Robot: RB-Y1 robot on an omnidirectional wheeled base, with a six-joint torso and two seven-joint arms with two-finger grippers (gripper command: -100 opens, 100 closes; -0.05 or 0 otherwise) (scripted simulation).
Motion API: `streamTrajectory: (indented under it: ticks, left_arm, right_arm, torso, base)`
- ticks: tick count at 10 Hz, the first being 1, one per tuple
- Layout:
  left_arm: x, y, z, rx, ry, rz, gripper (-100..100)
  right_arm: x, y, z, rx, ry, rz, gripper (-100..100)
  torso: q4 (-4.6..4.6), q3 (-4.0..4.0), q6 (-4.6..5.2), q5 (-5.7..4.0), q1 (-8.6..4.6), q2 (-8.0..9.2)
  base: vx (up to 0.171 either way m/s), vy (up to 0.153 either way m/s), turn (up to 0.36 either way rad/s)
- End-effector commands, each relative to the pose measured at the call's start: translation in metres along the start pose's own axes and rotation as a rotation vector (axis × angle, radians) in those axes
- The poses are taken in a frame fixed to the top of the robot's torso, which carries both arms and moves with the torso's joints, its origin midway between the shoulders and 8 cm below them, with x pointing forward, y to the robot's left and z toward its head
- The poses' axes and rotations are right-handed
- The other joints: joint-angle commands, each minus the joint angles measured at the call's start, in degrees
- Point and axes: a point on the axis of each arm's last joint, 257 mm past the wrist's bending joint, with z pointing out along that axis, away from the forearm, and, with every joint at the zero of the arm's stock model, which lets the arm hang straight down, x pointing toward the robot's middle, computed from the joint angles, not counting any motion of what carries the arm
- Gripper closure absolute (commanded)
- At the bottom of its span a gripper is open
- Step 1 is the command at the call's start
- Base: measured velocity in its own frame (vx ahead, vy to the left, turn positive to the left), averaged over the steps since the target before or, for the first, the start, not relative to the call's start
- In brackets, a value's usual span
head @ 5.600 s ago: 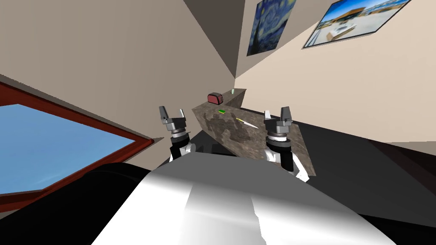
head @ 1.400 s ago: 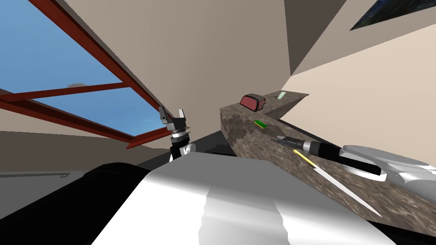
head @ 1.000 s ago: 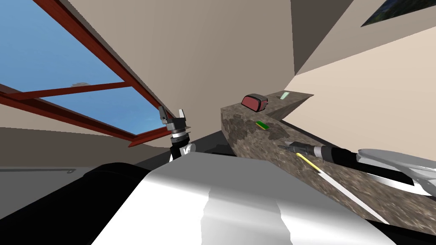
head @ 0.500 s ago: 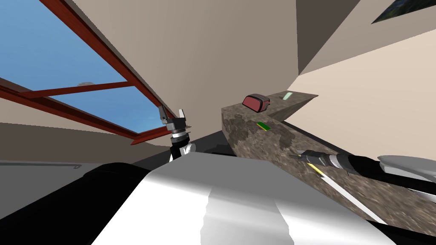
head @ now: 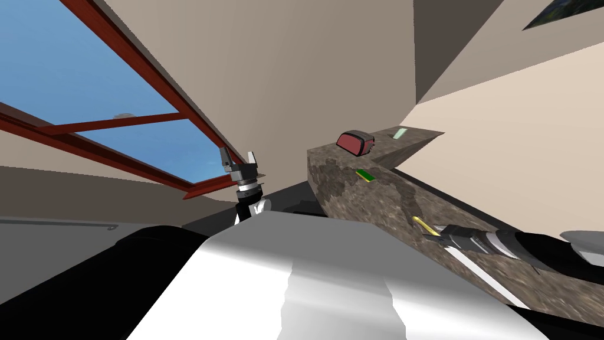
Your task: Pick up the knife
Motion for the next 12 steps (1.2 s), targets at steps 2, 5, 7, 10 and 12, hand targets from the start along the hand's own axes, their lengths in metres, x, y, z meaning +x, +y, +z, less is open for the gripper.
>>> streamTrajectory:
  ticks: [2,5,7,10,12]
  left_arm:
    - [0.0,0.0,0.0,0.0,0.0,0.0,0]
    - [0.0,0.0,0.0,0.0,0.0,0.0,0]
    - [0.0,0.0,0.0,0.0,0.0,0.0,0]
    - [0.0,0.0,0.0,0.0,0.0,0.0,0]
    - [0.0,0.0,0.0,0.0,0.0,0.0,0]
  right_arm:
    - [0.042,0.0,-0.014,0.005,0.106,0.0,-100]
    - [0.058,0.0,-0.021,0.005,0.144,0.0,-100]
    - [0.054,-0.003,-0.017,0.01,0.145,0.024,-100]
    - [0.043,-0.01,-0.009,0.019,0.132,0.07,-100]
    - [0.04,-0.013,-0.006,0.024,0.138,0.094,-100]
  torso:
    - [0.0,0.01,0.01,0.01,0.01,0.02]
    - [0.01,0.01,0.0,-0.02,-0.01,0.02]
    - [0.0,-0.01,-0.01,0.0,0.05,-0.02]
    - [0.12,0.29,0.02,-0.06,-0.18,0.48]
    - [0.13,0.3,0.03,-0.02,-0.03,0.5]
  base:
    - [-0.011,-0.019,0.013]
    - [-0.009,-0.016,0.004]
    - [-0.044,-0.014,0.097]
    - [-0.163,-0.052,0.209]
    - [-0.153,-0.02,0.147]
